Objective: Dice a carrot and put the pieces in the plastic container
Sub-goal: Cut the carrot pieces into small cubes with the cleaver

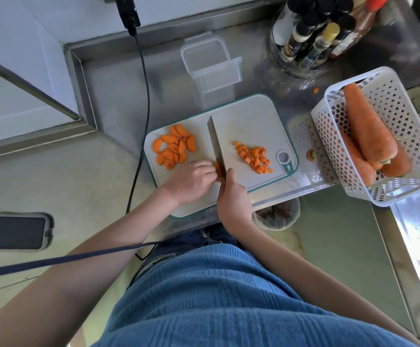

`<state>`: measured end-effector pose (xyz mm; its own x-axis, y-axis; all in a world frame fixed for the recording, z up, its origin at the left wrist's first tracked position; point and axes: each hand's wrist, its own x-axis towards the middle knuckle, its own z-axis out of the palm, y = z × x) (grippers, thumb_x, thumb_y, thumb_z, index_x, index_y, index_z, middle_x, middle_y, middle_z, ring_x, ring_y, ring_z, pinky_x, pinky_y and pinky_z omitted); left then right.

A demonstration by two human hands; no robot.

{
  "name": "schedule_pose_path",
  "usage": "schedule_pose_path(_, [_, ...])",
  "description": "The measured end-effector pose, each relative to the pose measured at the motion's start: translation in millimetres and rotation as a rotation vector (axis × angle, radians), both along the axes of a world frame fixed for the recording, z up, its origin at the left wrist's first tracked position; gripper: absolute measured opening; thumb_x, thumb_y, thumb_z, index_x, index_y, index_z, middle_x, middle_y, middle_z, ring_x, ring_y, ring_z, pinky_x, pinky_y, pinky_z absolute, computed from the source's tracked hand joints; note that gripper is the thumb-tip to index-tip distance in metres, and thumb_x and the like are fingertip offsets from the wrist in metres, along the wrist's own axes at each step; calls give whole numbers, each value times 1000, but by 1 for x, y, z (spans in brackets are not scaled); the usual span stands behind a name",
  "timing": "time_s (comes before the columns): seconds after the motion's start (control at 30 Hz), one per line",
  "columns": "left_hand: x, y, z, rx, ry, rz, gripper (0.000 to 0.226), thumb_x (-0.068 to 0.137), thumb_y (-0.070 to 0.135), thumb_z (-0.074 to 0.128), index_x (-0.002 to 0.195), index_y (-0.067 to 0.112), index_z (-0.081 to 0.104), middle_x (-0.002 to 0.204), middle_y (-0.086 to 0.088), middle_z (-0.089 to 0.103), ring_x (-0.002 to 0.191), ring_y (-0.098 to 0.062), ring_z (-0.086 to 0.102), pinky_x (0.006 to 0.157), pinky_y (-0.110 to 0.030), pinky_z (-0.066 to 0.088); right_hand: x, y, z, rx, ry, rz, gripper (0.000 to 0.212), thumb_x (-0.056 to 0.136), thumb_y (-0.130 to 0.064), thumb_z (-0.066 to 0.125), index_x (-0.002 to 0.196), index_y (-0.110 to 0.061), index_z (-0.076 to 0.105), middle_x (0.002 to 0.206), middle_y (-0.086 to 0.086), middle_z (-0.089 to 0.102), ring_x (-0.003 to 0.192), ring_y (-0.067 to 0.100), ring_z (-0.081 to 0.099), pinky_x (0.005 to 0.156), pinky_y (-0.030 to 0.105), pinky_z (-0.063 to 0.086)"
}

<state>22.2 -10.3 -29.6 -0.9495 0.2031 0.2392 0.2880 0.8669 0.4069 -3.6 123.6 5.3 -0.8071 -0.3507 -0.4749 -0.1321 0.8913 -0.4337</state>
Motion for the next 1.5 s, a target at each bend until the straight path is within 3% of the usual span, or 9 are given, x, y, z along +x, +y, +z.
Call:
schedule_pose_path(0.43, [2, 0, 0, 35, 56, 16, 29, 82, 5, 46, 74, 0, 73, 78, -10, 71, 75, -24, 68, 56, -32, 57, -1, -1, -9, 128, -9, 68, 23, 92, 5, 31, 104, -14, 28, 74, 10, 51, 64, 31, 52, 55, 39, 42])
schedule_pose_path(0.57, [4, -1, -1, 38, 54, 15, 27, 82, 3, 46, 74, 0, 72, 78, -10, 70, 74, -25, 67, 54, -33, 56, -4, 1, -9, 128, -5, 80, 26, 93, 4, 31, 115, -10, 32, 85, 17, 61, 76, 37, 61, 58, 39, 43])
schedule_pose_path(0.7, [5, -1, -1, 39, 32, 14, 25, 81, 2, 47, 73, 0, 71, 77, -9, 69, 73, -24, 65, 52, -33, 54, -5, 3, -8, 107, -5, 86, 19, 94, 2, 30, 109, -10, 32, 90, 20, 63, 82, 40, 62, 61, 41, 43])
schedule_pose_path(0.83, [5, -2, 2, 37, 16, 10, 28, 80, 4, 44, 73, 0, 71, 77, -9, 69, 74, -24, 66, 52, -32, 54, -7, 9, -7, -5, -29, 37, 3, 101, -12, 33, 101, -12, 30, 84, 19, 62, 74, 39, 60, 57, 41, 45])
schedule_pose_path(0.97, [5, -3, 0, 34, 3, 8, 30, 79, 8, 43, 76, 2, 73, 81, -8, 70, 78, -24, 67, 54, -32, 56, -11, 19, 2, -161, -33, -63, 19, 103, -28, 35, 94, -13, 29, 71, 14, 57, 61, 34, 53, 47, 35, 34])
schedule_pose_path(1.17, [6, -7, -1, 21, 52, 16, 27, 80, 4, 51, 94, 3, 73, 94, -9, 71, 88, -27, 65, 65, -35, 58, -21, 33, 9, -255, 23, -198, 18, 102, -30, 39, 98, -14, 33, 62, 2, 48, 52, 20, 45, 42, 31, 23])
schedule_pose_path(1.27, [-1, -13, -4, 5, -34, -6, 43, 73, -6, 70, 114, 5, 66, 112, -13, 65, 104, -30, 61, 82, -40, 55, -25, 37, 8, -268, 33, -225, 19, 102, -29, 40, 99, -12, 33, 63, 4, 49, 54, 22, 46, 43, 31, 24])
schedule_pose_path(1.33, [-10, -18, -4, -7, -141, -68, 53, 73, 1, 75, 123, 8, 61, 124, -15, 60, 115, -32, 55, 91, -44, 50, -27, 38, 7, -263, 26, -236, 18, 101, -28, 40, 99, -12, 33, 67, 7, 53, 57, 26, 48, 44, 31, 26])
schedule_pose_path(1.5, [-35, -21, -2, -93, -301, -249, 49, 66, 18, 83, 111, 6, 66, 115, -14, 64, 112, -34, 55, 87, -47, 51, -28, 42, 6, -257, 14, -247, 18, 101, -27, 40, 100, -10, 34, 69, 11, 54, 63, 35, 51, 48, 34, 27])
